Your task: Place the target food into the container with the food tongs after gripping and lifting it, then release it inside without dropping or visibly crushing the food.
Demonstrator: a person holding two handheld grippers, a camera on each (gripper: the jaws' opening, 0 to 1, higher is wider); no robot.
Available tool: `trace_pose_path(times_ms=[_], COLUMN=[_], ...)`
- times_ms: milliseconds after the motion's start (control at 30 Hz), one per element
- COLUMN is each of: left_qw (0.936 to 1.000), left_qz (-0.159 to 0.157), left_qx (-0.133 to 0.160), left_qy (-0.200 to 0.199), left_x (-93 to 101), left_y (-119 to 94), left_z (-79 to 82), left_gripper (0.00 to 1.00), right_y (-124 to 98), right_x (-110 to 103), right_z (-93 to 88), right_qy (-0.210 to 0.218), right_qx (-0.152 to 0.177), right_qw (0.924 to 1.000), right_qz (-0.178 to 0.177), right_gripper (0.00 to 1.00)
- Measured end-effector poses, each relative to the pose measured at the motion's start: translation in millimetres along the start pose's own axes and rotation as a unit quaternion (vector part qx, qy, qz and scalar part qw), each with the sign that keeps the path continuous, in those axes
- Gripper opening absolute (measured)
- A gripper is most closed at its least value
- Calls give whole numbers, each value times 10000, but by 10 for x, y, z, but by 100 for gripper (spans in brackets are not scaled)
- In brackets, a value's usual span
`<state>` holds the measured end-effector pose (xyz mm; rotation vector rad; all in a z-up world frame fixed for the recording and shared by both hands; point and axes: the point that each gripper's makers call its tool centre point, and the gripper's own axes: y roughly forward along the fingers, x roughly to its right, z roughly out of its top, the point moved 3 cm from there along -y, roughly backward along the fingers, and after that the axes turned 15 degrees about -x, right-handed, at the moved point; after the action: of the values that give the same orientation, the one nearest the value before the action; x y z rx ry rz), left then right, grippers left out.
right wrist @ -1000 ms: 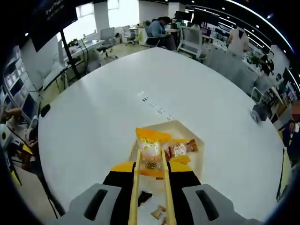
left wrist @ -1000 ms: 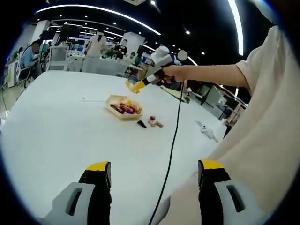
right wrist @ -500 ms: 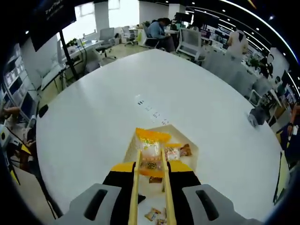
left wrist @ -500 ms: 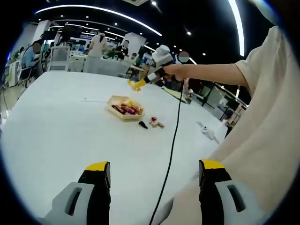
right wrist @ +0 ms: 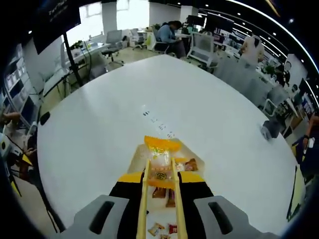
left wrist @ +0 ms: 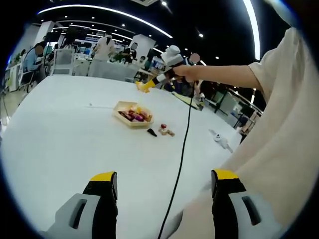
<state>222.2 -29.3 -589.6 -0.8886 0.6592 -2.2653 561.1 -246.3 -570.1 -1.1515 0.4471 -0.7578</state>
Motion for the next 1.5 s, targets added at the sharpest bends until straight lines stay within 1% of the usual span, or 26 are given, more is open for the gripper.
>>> trace_pose_path(times_ms=[267,1500], left_qw=[10000,10000], left_qz=[-14,-27], left_qx=[-13,-27], left_qy=[-8,17], left_x=[7,3], left_y=[12,24], left_z=[-8,8], left_gripper=[77,77], right_y=[-22,-40], right_x=[16,20], right_z=[24,6], right_qy=[5,33], right_qx=[45,113], right_qw=[10000,9999], right_qz=[-19,-47], right_gripper=[25,26])
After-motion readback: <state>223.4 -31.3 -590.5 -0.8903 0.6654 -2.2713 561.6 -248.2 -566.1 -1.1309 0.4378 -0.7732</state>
